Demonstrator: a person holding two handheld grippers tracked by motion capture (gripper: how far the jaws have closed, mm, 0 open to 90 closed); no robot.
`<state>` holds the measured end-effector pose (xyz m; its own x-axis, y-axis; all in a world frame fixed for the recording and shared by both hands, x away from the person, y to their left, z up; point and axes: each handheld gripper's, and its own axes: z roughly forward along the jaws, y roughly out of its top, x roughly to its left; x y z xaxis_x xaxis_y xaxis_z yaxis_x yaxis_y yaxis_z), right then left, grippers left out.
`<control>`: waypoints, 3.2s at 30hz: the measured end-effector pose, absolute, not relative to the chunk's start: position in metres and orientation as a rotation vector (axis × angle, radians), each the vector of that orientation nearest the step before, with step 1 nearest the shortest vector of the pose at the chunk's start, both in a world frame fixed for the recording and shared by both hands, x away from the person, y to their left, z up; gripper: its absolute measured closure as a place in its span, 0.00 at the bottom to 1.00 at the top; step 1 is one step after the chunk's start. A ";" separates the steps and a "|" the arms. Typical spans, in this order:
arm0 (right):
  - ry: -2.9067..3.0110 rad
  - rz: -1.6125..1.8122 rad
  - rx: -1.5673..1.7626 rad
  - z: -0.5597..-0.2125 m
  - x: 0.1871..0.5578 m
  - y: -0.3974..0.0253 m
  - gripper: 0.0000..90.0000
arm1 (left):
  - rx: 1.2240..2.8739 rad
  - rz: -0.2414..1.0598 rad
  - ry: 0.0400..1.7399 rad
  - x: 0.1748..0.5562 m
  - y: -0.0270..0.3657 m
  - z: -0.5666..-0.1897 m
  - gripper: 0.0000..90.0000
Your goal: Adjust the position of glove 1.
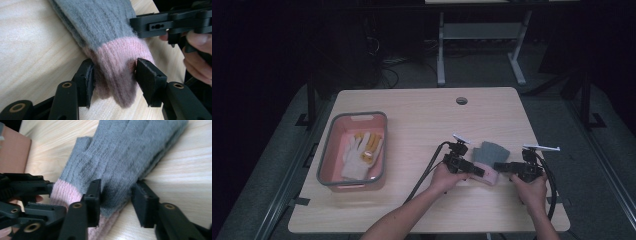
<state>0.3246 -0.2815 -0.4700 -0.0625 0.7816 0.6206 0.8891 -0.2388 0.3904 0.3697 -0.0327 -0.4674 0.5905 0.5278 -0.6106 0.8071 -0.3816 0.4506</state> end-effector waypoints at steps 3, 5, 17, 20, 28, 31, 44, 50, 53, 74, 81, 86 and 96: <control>-1.808 -1.211 -2.038 -0.474 0.327 -0.280 0.73 | 2.067 -0.490 1.061 0.370 -0.033 -0.468 0.58; -1.792 -1.220 -2.032 -0.476 0.327 -0.280 0.76 | 2.060 -0.507 1.064 0.370 -0.033 -0.469 0.59; -1.770 -1.275 -1.986 -0.473 0.328 -0.281 0.88 | 1.994 -0.545 1.087 0.370 -0.027 -0.471 0.68; -1.792 -1.269 -1.977 -0.468 0.327 -0.279 0.88 | 1.999 -0.543 1.072 0.369 -0.024 -0.468 0.68; -1.835 -1.289 -1.936 -0.453 0.326 -0.270 0.88 | 2.000 -0.505 1.038 0.365 -0.012 -0.454 0.68; -1.858 -1.304 -1.914 -0.447 0.327 -0.264 0.88 | 1.998 -0.493 1.030 0.364 -0.005 -0.448 0.68; -1.927 -1.310 -1.823 -0.430 0.335 -0.235 0.88 | 1.984 -0.432 1.033 0.360 0.027 -0.432 0.68; -1.932 -1.318 -1.797 -0.424 0.339 -0.227 0.88 | 1.979 -0.422 1.040 0.359 0.036 -0.427 0.68; -1.947 -1.312 -1.789 -0.423 0.340 -0.223 0.88 | 1.973 -0.421 1.044 0.359 0.038 -0.426 0.68; -1.983 -1.322 -1.704 -0.409 0.350 -0.198 0.88 | 1.956 -0.406 1.050 0.361 0.069 -0.412 0.68; -1.983 -1.322 -1.689 -0.406 0.354 -0.189 0.88 | 1.952 -0.392 1.060 0.360 0.078 -0.407 0.68; -2.001 -1.323 -1.675 -0.400 0.357 -0.181 0.88 | 1.944 -0.377 1.057 0.360 0.087 -0.402 0.68; -2.023 -1.335 -1.633 -0.391 0.362 -0.165 0.88 | 1.935 -0.353 1.064 0.359 0.103 -0.393 0.68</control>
<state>0.3616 -0.1646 -0.3907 -0.3592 0.6649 0.6549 0.8637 -0.0290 0.5031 0.3594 0.1030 -0.3929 0.5932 0.5418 -0.5954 0.7903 -0.2510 0.5590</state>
